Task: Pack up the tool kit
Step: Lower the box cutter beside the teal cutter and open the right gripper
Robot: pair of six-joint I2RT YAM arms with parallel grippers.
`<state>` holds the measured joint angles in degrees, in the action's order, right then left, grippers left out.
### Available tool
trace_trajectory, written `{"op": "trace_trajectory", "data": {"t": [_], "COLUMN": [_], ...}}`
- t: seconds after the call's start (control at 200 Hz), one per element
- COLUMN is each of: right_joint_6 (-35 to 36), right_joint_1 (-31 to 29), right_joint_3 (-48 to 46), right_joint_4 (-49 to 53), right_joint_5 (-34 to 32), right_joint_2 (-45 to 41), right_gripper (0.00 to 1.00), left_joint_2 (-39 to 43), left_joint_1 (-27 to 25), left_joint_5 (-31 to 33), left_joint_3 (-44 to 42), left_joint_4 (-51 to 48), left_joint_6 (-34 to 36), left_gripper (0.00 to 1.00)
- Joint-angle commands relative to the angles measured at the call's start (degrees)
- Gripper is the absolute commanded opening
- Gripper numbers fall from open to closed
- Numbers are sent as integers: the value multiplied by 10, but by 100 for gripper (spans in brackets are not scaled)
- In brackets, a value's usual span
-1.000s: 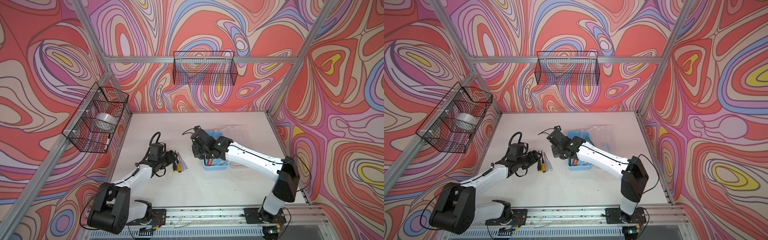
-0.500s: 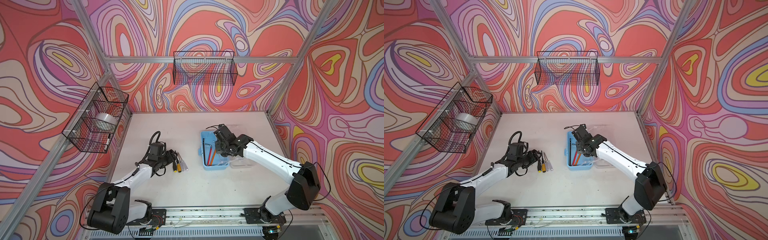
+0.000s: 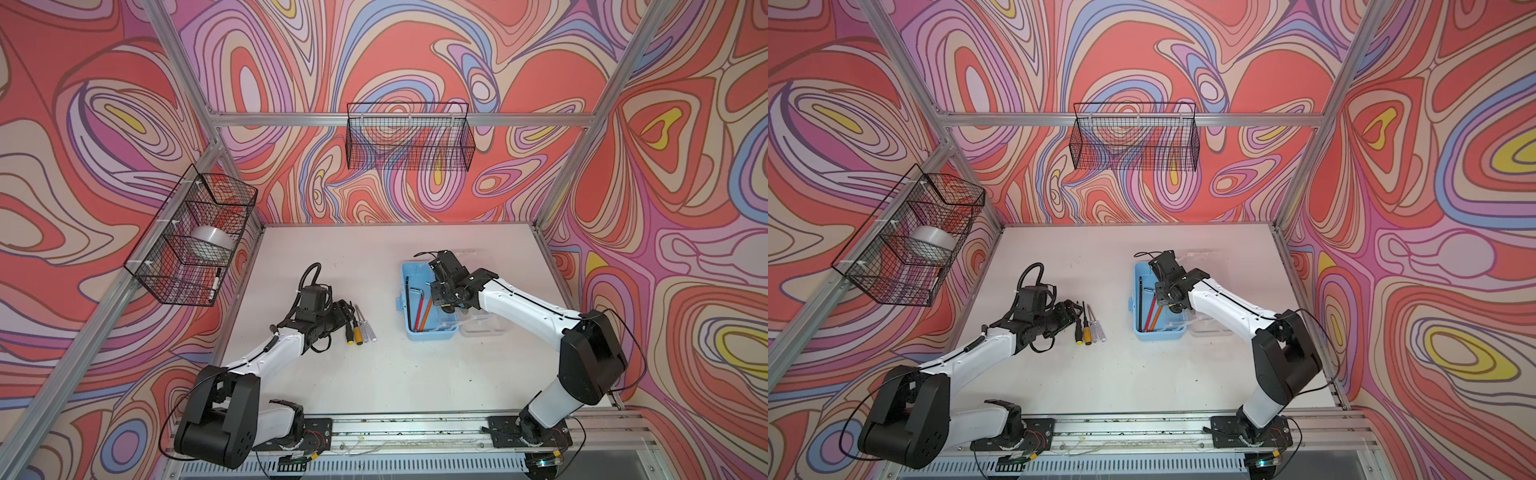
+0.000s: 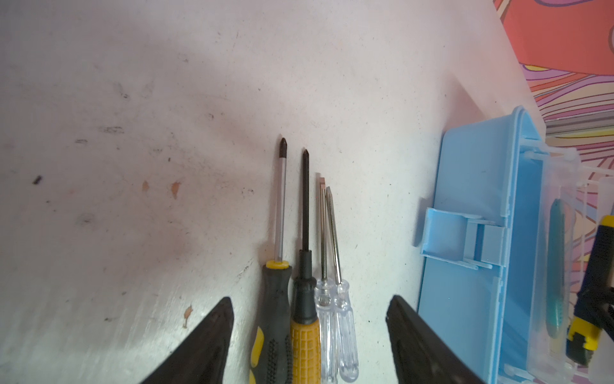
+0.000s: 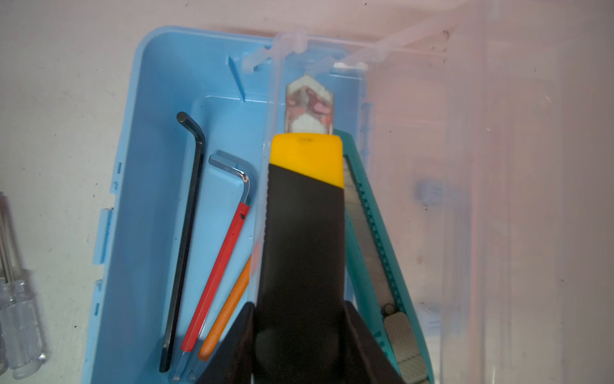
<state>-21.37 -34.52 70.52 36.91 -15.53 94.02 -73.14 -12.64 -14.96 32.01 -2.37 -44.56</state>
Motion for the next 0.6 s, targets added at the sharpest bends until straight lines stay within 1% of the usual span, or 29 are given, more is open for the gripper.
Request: {"op": "trace_trajectory", "data": {"t": [0.0,0.125,0.19,0.3,0.446,0.591], "right_joint_6": [6,9,10,11,7,1], "right_joint_1": [2,2,2,2,1,0], "right_joint_3": [4,14,22,41,65,61], "right_joint_4": [-5,11,20,28,31,28], "right_joint_5": [-3,-18,-26,-13,24,24], "right_joint_2": [8,2,-5,-27,-47,-50], "right_gripper": [49,59,59,57,52,47], "left_joint_2": [4,2,4,13,15,12], "left_joint_1": [4,5,4,4,4,4], "left_joint_5": [7,4,6,8,11,9], "left_joint_3": [15,16,17,18,21,13], "left_joint_4": [-15,-15,-16,-21,-26,-20], "left_joint_6": [10,10,11,16,21,15], "left_gripper": [74,74,74,74,73,72]}}
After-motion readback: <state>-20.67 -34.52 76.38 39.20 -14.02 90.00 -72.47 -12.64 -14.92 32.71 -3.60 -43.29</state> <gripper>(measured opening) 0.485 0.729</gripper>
